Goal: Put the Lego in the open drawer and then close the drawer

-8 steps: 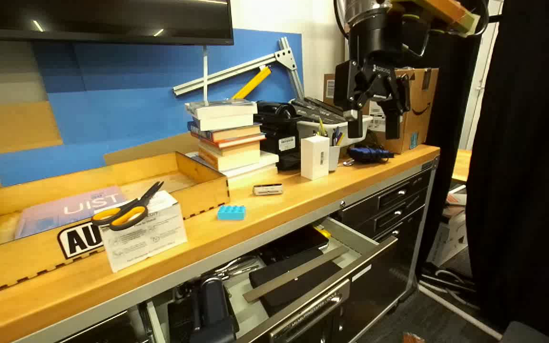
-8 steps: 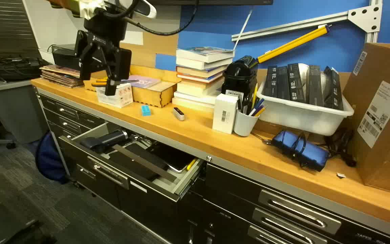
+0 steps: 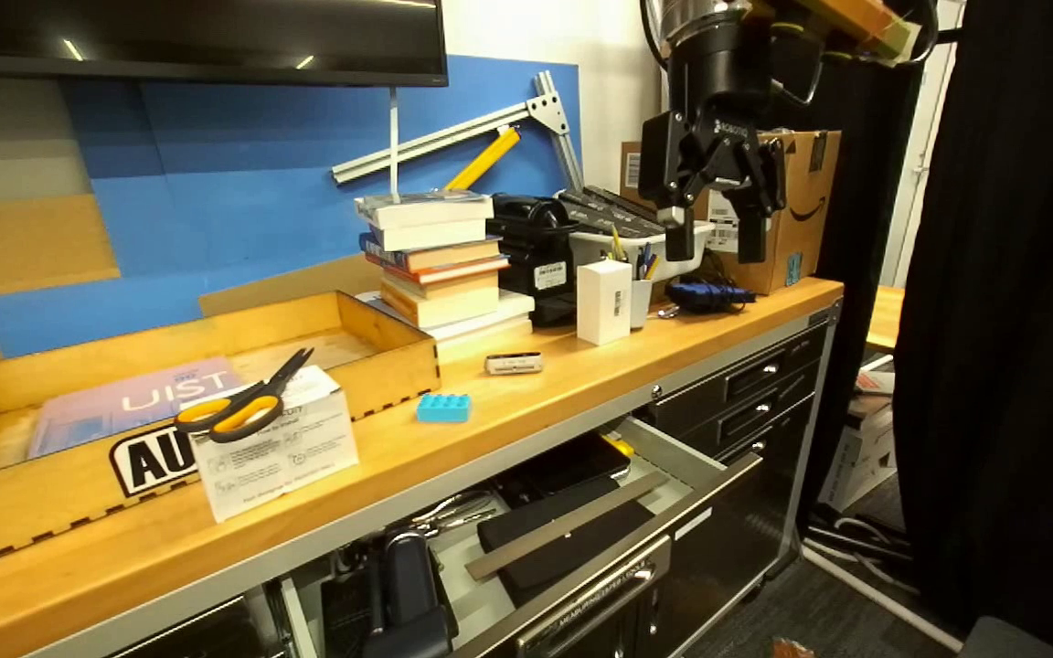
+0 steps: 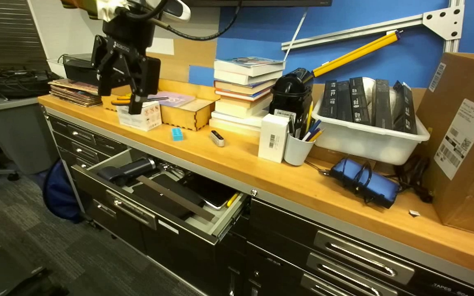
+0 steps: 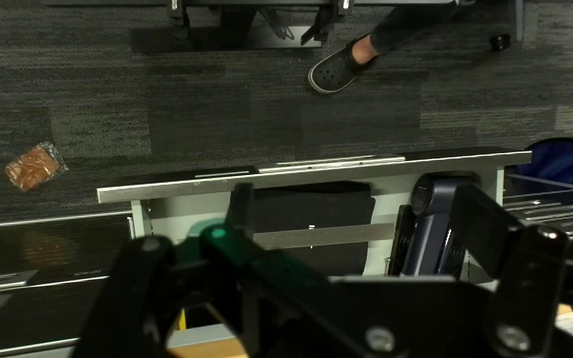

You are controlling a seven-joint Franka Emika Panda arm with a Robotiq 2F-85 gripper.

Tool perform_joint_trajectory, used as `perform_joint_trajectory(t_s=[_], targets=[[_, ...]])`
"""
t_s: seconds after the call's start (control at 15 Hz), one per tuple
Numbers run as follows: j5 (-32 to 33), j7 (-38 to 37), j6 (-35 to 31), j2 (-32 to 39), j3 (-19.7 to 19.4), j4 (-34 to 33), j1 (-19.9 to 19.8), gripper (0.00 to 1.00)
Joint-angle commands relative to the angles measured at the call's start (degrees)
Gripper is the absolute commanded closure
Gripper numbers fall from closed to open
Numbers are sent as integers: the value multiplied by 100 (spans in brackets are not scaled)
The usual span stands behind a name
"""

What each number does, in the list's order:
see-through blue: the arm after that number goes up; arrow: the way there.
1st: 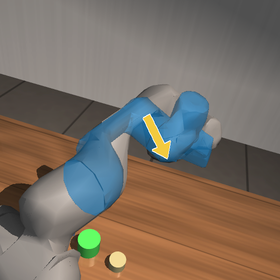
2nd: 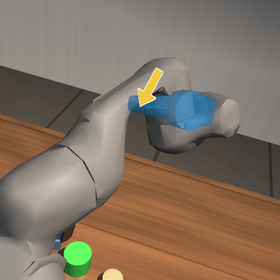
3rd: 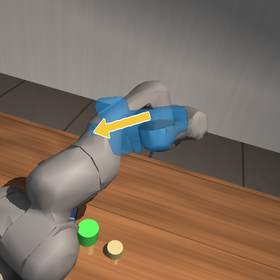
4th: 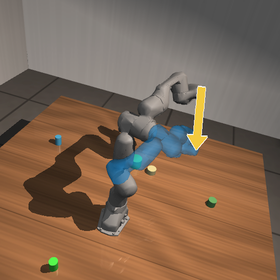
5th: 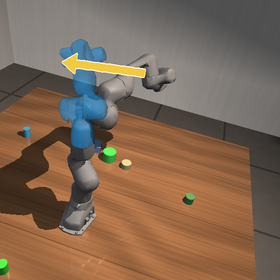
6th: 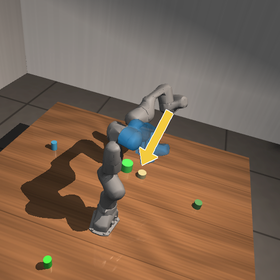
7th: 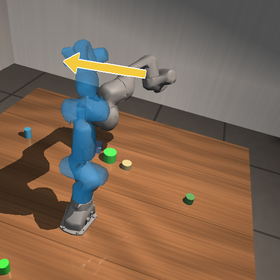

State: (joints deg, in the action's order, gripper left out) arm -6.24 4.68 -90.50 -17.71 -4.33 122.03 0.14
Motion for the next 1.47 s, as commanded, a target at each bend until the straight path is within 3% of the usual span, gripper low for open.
perform_joint_trajectory(t_s=[0.0, 0.33, 0.6, 0.93, 1.4], targets=[[287, -615, -562, 511, 362, -473, 2, 0], [1008, -1527, -1847, 1861, 915, -1462, 206, 0], [1641, -2222, -2252, 3126, 1012, -2390, 515, 0], [1679, -2360, -2075, 4243, 874, -3212, 830, 0], [1480, -2294, -1990, 4897, 806, -3662, 1012, 0]])
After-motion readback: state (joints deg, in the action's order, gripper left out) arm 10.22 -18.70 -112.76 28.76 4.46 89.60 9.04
